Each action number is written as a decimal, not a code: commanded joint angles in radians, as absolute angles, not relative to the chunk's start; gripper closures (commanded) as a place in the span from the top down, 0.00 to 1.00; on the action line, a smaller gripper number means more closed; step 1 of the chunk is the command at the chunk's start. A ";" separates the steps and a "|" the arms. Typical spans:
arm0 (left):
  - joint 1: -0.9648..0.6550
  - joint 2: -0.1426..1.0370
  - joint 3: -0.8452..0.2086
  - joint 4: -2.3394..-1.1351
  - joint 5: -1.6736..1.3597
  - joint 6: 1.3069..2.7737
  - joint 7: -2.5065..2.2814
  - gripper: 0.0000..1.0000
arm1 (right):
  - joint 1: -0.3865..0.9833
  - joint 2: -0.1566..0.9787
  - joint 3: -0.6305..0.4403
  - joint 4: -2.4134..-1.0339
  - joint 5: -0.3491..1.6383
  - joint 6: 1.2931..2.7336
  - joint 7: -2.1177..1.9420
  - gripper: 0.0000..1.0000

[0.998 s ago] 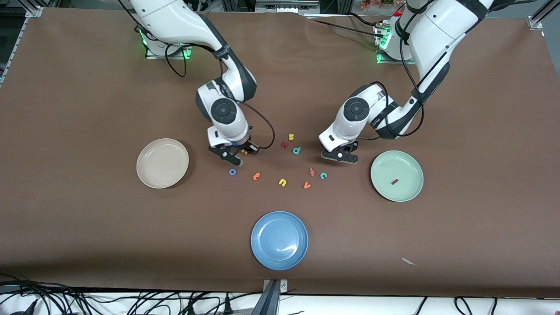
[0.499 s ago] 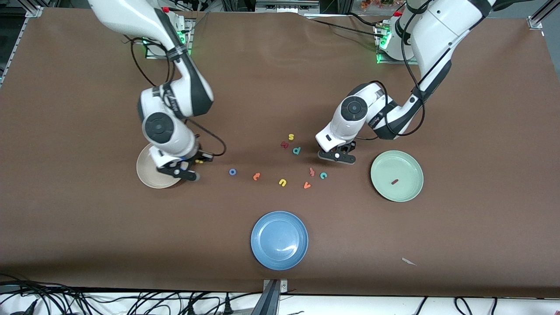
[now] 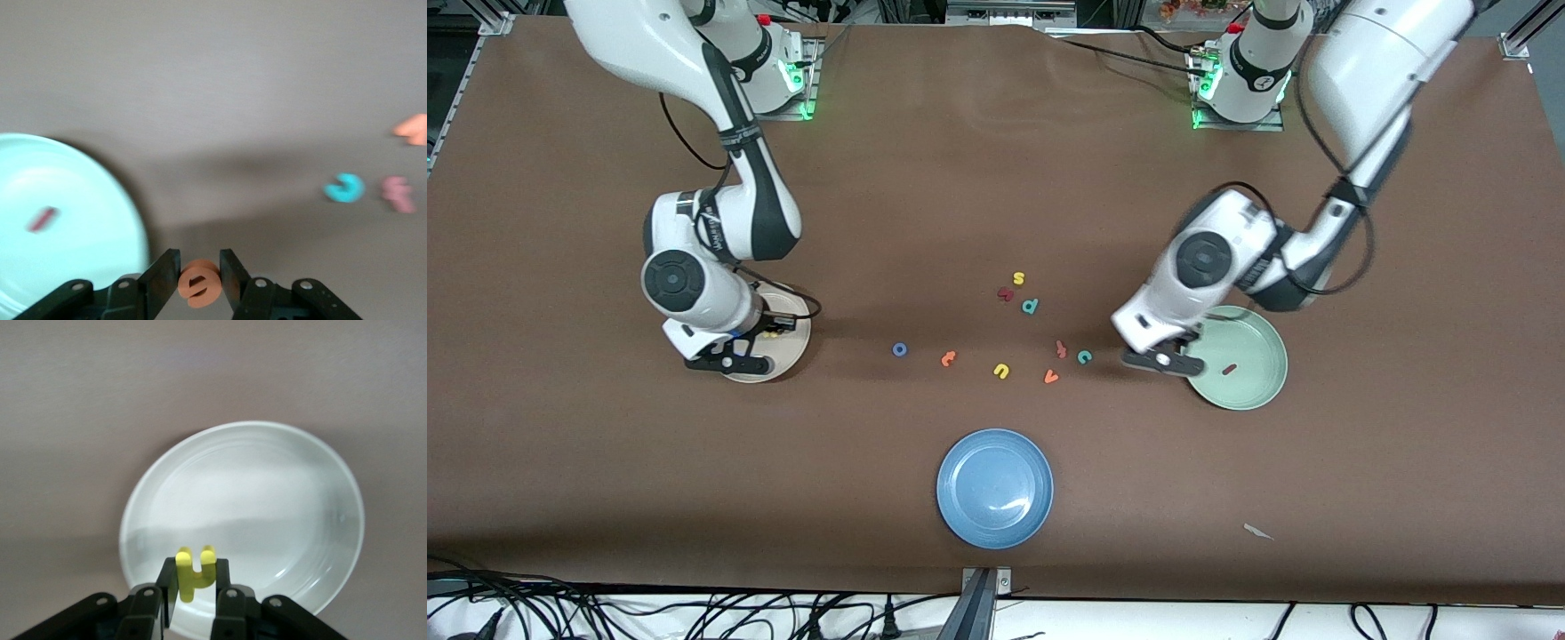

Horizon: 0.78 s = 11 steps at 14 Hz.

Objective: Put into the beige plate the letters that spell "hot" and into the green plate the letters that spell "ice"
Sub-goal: 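Drop the orange e on green plate while the right drops u on beige, then reach the left gripper to cyan c while the right reaches blue o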

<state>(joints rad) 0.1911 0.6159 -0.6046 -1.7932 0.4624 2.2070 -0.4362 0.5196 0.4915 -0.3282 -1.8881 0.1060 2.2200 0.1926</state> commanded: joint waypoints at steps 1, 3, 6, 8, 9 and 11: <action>0.274 0.646 -0.595 -1.778 0.436 2.195 -0.286 0.02 | 0.512 0.495 -0.327 -1.913 0.162 2.267 0.158 0.79; 0.287 0.682 -0.574 -1.782 0.440 2.197 -0.258 0.09 | 0.525 0.485 -0.308 -1.898 0.236 2.258 0.179 1.00; 0.285 0.677 -0.569 -1.792 0.440 2.191 -0.255 1.00 | 0.531 0.488 -0.262 -1.861 0.242 2.256 0.296 1.00; 0.267 0.670 -0.587 -1.780 0.439 2.166 -0.265 1.00 | 0.549 0.506 -0.247 -1.826 0.242 2.258 0.383 1.00; 0.265 0.661 -0.606 -1.776 0.430 2.164 -0.264 1.00 | 0.564 0.524 -0.247 -1.806 0.242 2.260 0.431 1.00; 0.258 0.658 -0.655 -1.754 0.429 2.163 -0.264 1.00 | 0.603 0.569 -0.244 -1.749 0.242 2.263 0.520 1.00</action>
<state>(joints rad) 0.2749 0.6869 -0.6239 -1.7777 0.4624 2.1964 -0.2837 0.5724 0.5140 -0.2431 -1.8173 0.2280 2.2597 0.4425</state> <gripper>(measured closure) 0.185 0.000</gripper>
